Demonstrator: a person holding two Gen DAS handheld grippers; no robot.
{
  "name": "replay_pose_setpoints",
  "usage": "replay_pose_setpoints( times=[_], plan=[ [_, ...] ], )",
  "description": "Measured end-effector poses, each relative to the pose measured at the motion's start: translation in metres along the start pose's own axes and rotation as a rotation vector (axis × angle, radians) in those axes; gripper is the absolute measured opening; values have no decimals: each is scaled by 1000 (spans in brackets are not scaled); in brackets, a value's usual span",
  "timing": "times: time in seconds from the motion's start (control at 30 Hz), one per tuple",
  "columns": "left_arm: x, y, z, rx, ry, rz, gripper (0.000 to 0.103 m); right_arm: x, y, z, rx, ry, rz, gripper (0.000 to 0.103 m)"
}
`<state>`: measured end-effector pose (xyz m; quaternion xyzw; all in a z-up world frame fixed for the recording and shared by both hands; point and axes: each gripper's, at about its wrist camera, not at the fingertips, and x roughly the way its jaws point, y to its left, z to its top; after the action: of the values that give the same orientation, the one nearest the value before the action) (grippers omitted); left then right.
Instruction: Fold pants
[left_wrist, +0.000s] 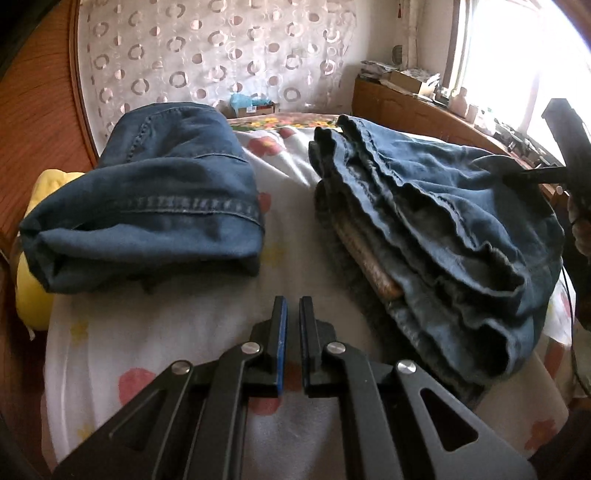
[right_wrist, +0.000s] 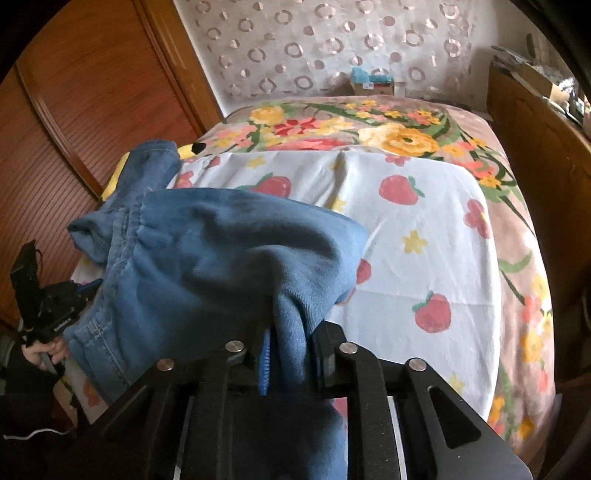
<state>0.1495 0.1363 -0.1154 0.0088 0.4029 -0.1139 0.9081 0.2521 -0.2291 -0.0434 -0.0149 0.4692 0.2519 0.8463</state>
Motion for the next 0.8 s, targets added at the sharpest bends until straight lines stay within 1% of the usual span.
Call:
replay_pose_setpoints(
  times=[0.03, 0.13, 0.23, 0.3, 0.43, 0.53, 0.7, 0.77, 0.8],
  plan=[
    [0, 2, -2, 4, 3, 3, 4, 0, 0, -2, 0, 5, -2, 31],
    [-2, 7, -2, 6, 6, 16, 4, -2, -1, -11, -10, 13, -8, 46],
    [-3, 7, -1, -1, 5, 24, 4, -3, 0, -23, -24, 23, -28, 54],
    [-6, 6, 0, -4, -8, 25, 4, -2, -1, -34, -18, 31, -29, 55],
    [-16, -5, 11, -12, -55, 11, 4, 1, -8, -53, 8, 25, -13, 55],
    [-28, -22, 25, 3, -109, -14, 4, -1, -11, -63, 37, 2, 9, 55],
    [-37, -44, 43, 26, -153, -52, 5, -2, -13, -73, 62, -24, 30, 54],
    [-37, -52, 51, 33, -158, -73, 5, -2, -15, -75, 71, -29, 48, 44],
    [-38, -57, 54, 37, -162, -84, 5, -2, -15, -76, 75, -27, 64, 32]
  ],
)
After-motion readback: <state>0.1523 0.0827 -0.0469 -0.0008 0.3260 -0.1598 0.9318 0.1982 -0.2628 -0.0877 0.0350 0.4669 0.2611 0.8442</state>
